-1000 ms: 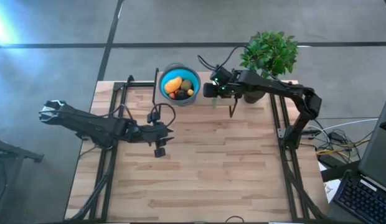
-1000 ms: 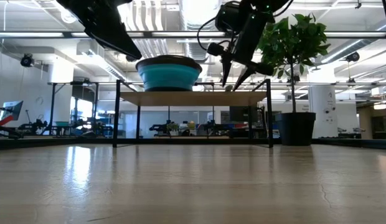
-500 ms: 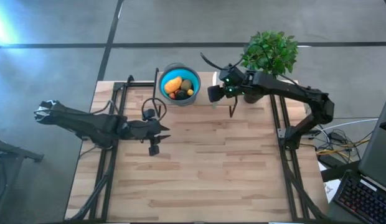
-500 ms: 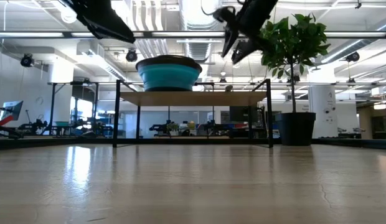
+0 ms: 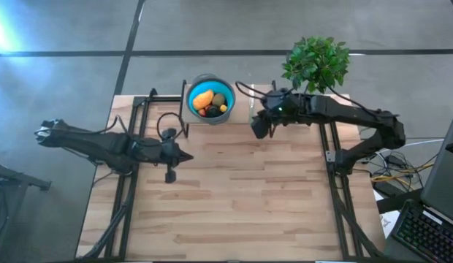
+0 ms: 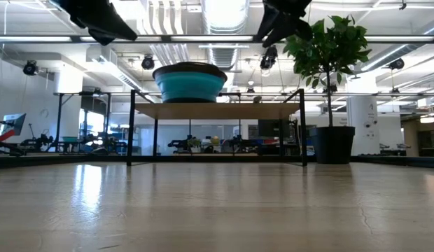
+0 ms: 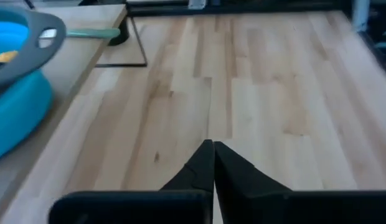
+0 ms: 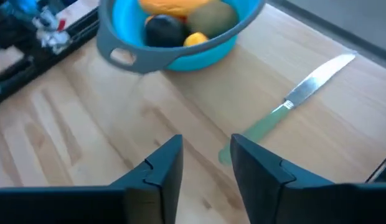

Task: Pick & Place Fruit
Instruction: Return to Home Position

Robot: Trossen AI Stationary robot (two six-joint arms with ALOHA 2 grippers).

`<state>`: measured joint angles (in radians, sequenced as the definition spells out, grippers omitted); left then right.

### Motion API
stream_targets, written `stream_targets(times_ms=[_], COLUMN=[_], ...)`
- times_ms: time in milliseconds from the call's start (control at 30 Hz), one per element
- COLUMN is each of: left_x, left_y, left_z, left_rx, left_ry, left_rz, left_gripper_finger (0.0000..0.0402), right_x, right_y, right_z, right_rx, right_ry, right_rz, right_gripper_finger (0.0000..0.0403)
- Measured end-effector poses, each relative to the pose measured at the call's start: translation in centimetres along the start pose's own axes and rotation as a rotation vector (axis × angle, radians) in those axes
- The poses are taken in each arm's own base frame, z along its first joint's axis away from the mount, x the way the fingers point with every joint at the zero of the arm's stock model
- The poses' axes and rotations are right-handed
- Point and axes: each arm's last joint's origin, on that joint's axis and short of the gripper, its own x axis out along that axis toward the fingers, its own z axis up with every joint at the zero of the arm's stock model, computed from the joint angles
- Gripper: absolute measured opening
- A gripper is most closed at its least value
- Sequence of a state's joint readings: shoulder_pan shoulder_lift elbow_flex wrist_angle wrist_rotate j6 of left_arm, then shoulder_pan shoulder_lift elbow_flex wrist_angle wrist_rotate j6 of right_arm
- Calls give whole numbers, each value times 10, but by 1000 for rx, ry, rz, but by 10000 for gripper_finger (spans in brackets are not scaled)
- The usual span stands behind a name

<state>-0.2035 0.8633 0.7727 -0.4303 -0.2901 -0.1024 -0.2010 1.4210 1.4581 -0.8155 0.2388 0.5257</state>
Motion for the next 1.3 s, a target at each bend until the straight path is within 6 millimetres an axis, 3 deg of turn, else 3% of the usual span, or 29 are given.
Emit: stream_targets(times_ms=[233, 500, 867, 1300], left_x=[-3, -6, -13, -17], left_y=[2, 10, 15, 20], left_z=[-23, -58, -84, -116], left_rx=[-50, -98, -112, -176], left_ry=[-192, -329, -380, -453], left_rz=[-149, -143, -147, -147], left_gripper_finger=[9, 6, 5, 6], right_x=[-15, -27, -37, -61], right_y=[8, 3, -19, -40], right_z=[-20, -50, -85, -99], right_rx=[-90, -105, -76, -60], right_ry=[-79, -179, -283, -417], right_rz=[116, 231, 362, 431], right_gripper_finger=[87, 15, 9, 8])
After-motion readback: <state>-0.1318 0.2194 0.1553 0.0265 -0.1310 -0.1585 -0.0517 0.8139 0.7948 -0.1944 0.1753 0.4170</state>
